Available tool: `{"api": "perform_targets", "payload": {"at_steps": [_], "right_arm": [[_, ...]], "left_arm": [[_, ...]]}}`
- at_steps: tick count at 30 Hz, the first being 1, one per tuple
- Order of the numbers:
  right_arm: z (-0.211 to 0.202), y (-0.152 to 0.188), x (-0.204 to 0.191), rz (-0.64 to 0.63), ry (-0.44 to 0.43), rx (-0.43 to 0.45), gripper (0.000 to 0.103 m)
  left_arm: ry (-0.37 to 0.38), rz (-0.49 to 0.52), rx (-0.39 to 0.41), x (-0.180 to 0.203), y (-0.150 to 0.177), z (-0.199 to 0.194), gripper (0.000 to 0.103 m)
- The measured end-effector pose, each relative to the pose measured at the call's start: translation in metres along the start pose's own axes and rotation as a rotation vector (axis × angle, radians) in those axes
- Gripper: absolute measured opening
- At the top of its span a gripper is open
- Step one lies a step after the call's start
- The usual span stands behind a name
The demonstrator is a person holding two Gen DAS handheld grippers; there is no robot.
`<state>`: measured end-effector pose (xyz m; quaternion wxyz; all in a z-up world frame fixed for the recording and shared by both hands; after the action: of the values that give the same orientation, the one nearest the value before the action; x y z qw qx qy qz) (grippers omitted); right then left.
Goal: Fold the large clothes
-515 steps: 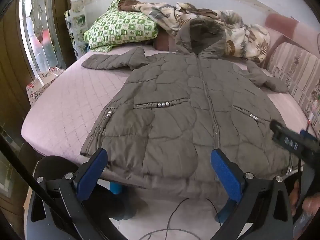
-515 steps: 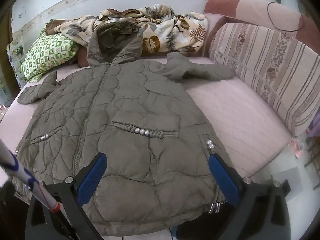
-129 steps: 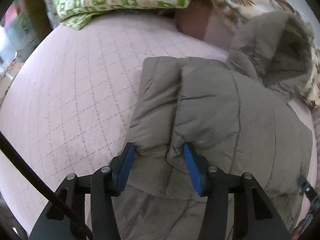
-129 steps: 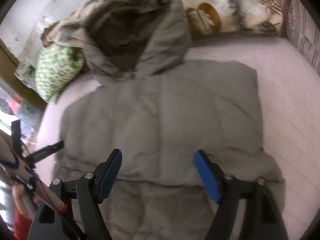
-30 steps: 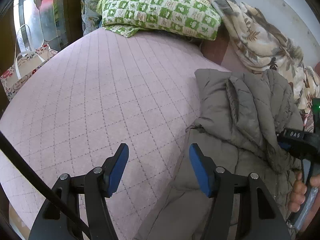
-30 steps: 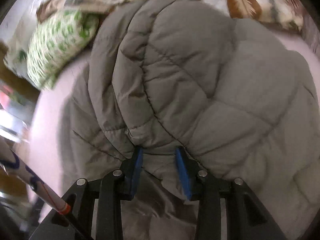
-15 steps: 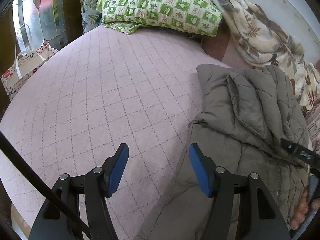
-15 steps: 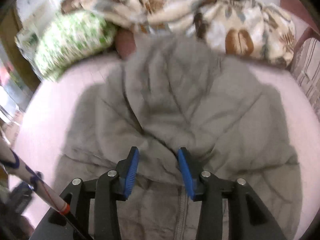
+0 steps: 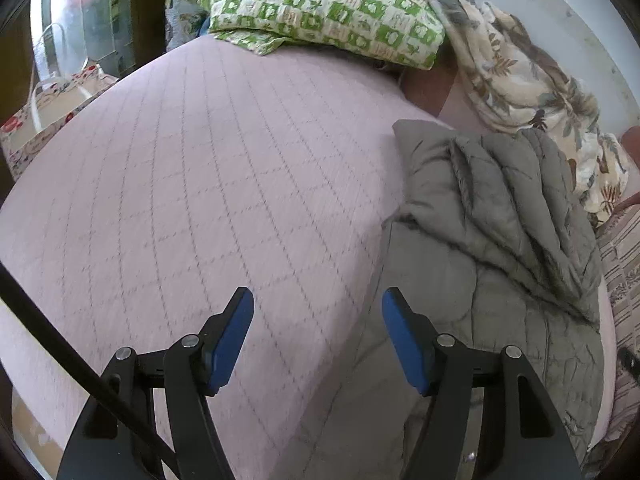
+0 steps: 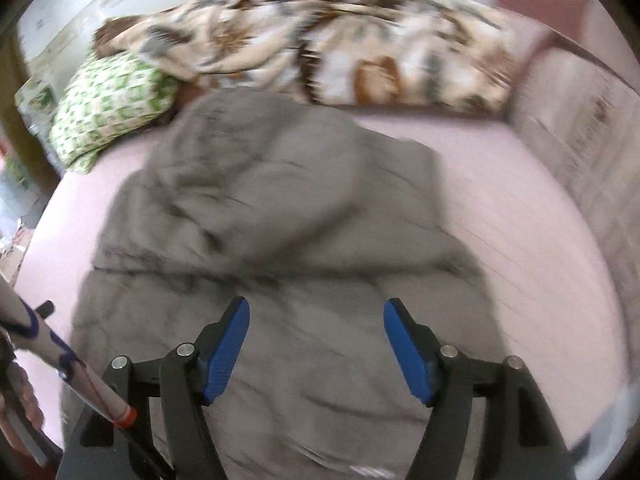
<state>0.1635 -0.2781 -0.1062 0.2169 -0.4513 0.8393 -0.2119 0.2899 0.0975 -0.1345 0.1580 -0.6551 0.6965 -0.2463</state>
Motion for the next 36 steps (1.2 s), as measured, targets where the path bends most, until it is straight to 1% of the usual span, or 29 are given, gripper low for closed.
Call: {"api": "perform_targets", "payload": {"at_steps": [1, 3, 5, 6, 9, 11, 13, 14, 15, 16, 17, 18, 19, 21, 22, 23, 25, 27, 28, 29, 31, 33, 34, 35, 36], "right_arm": [[-0.003, 0.007, 0.017, 0.021, 0.016, -0.004, 0.074], [-0.005, 0.015, 0.036, 0.048, 0.026, -0.01, 0.074], [-0.009, 0.015, 0.035, 0.057, 0.008, -0.001, 0.074], [-0.009, 0.013, 0.031, 0.055, -0.005, 0.005, 0.074], [-0.012, 0.0, -0.017, 0.0, -0.066, 0.039, 0.074], [-0.007, -0.011, -0.055, -0.044, -0.09, 0.062, 0.074], [0.005, -0.028, -0.098, -0.078, -0.114, 0.083, 0.073], [0.012, -0.034, -0.113, -0.086, -0.124, 0.086, 0.072], [0.023, -0.04, -0.13, -0.098, -0.127, 0.086, 0.068], [0.038, -0.047, -0.145, -0.113, -0.113, 0.08, 0.067], [0.056, -0.051, -0.157, -0.125, -0.097, 0.068, 0.067], [0.068, -0.051, -0.163, -0.131, -0.089, 0.05, 0.067], [0.091, -0.047, -0.168, -0.133, -0.066, 0.002, 0.067], [0.13, -0.033, -0.166, -0.124, -0.019, -0.098, 0.068], [0.14, -0.029, -0.165, -0.135, -0.002, -0.118, 0.071], [0.143, -0.028, -0.165, -0.153, 0.01, -0.116, 0.071], [0.128, -0.035, -0.167, -0.164, 0.001, -0.084, 0.071], [0.102, -0.046, -0.166, -0.14, -0.047, -0.017, 0.071], [0.083, -0.055, -0.16, -0.112, -0.067, 0.044, 0.071], [0.071, -0.061, -0.15, -0.085, -0.069, 0.088, 0.071], [0.068, -0.065, -0.132, -0.062, -0.027, 0.113, 0.072], [0.089, -0.06, -0.11, -0.064, 0.062, 0.079, 0.072], [0.108, -0.053, -0.097, -0.071, 0.107, 0.03, 0.071], [0.121, -0.046, -0.089, -0.074, 0.113, -0.016, 0.071], [0.131, -0.04, -0.082, -0.063, 0.099, -0.053, 0.071]], "left_arm": [[-0.026, 0.005, -0.001, 0.001, 0.003, -0.002, 0.066], [-0.086, 0.029, 0.007, 0.003, 0.009, -0.008, 0.066], [-0.12, 0.058, 0.026, 0.009, 0.013, -0.014, 0.066], [-0.12, 0.076, 0.034, 0.015, 0.016, -0.018, 0.066], [-0.102, 0.117, 0.033, 0.03, 0.021, -0.015, 0.066], [-0.117, 0.156, 0.03, 0.039, 0.022, -0.01, 0.066], [-0.138, 0.181, 0.036, 0.042, 0.022, -0.006, 0.066], [-0.152, 0.199, 0.044, 0.044, 0.021, -0.005, 0.066], [-0.16, 0.209, 0.048, 0.044, 0.02, -0.005, 0.066], [-0.167, 0.218, 0.051, 0.044, 0.019, -0.004, 0.066], [-0.171, 0.224, 0.054, 0.044, 0.019, -0.005, 0.066], [-0.171, 0.228, 0.059, 0.043, 0.017, -0.006, 0.066], [-0.17, 0.228, 0.065, 0.042, 0.016, -0.007, 0.066], [-0.166, 0.221, 0.076, 0.038, 0.015, -0.011, 0.066], [-0.162, 0.216, 0.078, 0.036, 0.013, -0.012, 0.066], [-0.156, 0.208, 0.081, 0.035, 0.012, -0.013, 0.066], [-0.138, 0.185, 0.084, 0.031, 0.01, -0.016, 0.066], [-0.131, 0.172, 0.087, 0.029, 0.008, -0.017, 0.066], [-0.123, 0.164, 0.088, 0.029, 0.007, -0.017, 0.066], [-0.116, 0.158, 0.086, 0.029, 0.007, -0.017, 0.066], [-0.093, 0.147, 0.079, 0.03, 0.007, -0.015, 0.066], [-0.088, 0.141, 0.079, 0.03, 0.008, -0.016, 0.066], [-0.088, 0.139, 0.082, 0.03, 0.008, -0.017, 0.066], [-0.086, 0.138, 0.085, 0.03, 0.008, -0.018, 0.066], [-0.084, 0.137, 0.089, 0.03, 0.008, -0.019, 0.066]]}}
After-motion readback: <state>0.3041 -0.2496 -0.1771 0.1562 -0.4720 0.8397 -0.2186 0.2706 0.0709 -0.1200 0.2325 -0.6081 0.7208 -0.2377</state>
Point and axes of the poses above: each gripper's, at about its wrist camera, not at the fingertips, and z roughly the way its jaws point, x to its right, y to its underside, the point moved 10 cm from there along z, roughly the way its jaws point, and after that the axes turned 9 degrees about z, right-handed, at the moved point
